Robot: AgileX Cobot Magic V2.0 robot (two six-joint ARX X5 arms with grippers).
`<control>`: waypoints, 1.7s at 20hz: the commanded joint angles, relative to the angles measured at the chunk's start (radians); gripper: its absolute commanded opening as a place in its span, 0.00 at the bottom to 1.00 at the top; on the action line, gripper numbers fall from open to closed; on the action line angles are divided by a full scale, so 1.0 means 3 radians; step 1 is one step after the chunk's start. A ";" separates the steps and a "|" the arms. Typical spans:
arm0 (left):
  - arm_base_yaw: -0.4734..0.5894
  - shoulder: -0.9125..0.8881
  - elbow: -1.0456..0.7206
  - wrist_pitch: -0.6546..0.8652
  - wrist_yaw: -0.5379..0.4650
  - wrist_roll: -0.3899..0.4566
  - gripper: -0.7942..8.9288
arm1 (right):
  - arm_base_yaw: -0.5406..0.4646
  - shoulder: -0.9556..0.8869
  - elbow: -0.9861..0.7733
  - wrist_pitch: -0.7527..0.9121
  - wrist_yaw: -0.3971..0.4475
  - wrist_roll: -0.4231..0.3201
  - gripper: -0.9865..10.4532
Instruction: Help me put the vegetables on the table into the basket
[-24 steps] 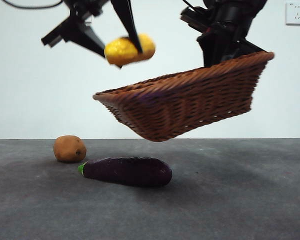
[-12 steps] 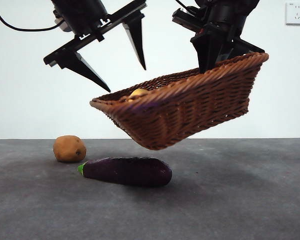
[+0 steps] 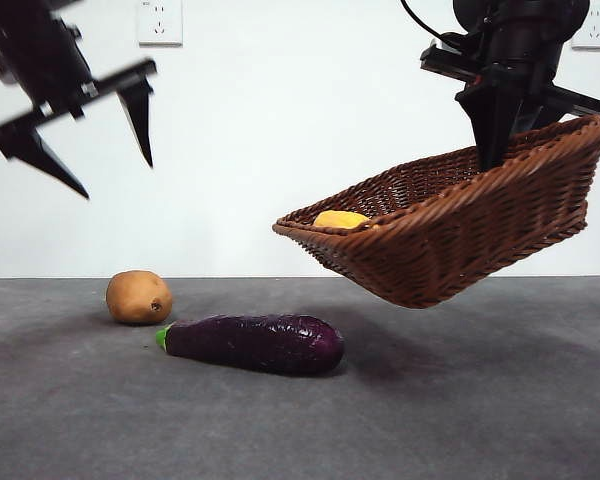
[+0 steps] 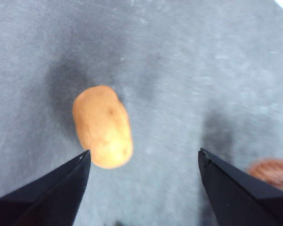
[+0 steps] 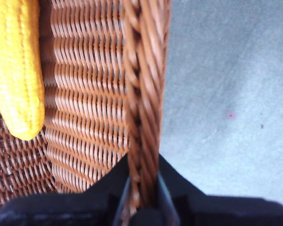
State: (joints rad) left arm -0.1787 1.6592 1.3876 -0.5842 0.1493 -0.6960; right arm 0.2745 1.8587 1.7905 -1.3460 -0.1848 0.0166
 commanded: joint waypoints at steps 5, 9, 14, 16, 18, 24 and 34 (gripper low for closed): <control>0.0011 0.0670 -0.0009 0.0280 0.0011 0.0193 0.48 | -0.0072 -0.0017 0.0013 -0.0088 0.0065 -0.0191 0.07; 0.0010 0.0882 0.0120 0.0266 -0.0233 0.0429 0.48 | -0.0092 -0.0017 0.0013 -0.0080 0.0070 -0.0245 0.07; -0.0013 0.1108 0.0142 0.0261 -0.0238 0.0413 0.48 | -0.0093 -0.0017 0.0013 -0.0047 0.0069 -0.0309 0.07; -0.0017 0.1161 0.0144 0.0313 -0.0237 0.0399 0.48 | -0.0093 -0.0017 0.0013 -0.0043 0.0070 -0.0327 0.07; -0.0018 0.1162 0.0144 0.0342 -0.0238 0.0388 0.37 | -0.0094 -0.0017 0.0013 -0.0033 0.0070 -0.0332 0.07; -0.0033 0.1134 0.0184 0.0243 -0.0118 0.0421 0.07 | -0.0126 -0.0017 0.0013 -0.0020 0.0070 -0.0331 0.07; -0.0462 0.0893 0.1082 -0.1174 0.0404 0.1689 0.07 | -0.0120 -0.0015 0.0013 0.0317 0.0070 0.0275 0.07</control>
State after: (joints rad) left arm -0.3077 1.9381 1.7138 -0.9344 0.2714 -0.2726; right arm 0.2333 1.8587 1.7905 -1.2594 -0.1558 0.0635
